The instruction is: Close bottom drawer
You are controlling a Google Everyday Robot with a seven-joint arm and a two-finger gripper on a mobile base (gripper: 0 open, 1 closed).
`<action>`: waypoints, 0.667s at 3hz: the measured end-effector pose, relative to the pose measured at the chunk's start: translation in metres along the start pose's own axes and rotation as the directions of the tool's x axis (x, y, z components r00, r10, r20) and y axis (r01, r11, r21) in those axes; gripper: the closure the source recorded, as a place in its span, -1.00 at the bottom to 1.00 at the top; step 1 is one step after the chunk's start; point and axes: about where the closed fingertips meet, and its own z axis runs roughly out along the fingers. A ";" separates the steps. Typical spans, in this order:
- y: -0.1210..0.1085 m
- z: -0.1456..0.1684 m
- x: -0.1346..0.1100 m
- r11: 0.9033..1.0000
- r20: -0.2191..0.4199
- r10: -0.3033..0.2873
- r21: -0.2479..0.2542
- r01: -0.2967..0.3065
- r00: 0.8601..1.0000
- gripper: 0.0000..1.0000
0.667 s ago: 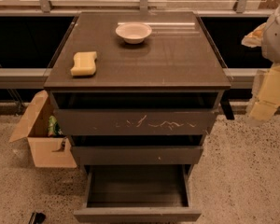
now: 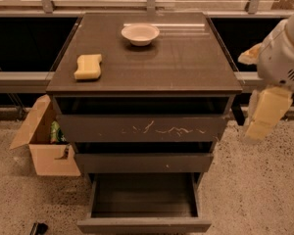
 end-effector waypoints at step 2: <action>0.053 0.116 -0.041 0.984 0.187 -0.033 -0.166 0.065 0.982 -1.00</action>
Offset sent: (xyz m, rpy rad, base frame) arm -0.0121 0.1082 -0.1645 0.2907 0.1785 0.2005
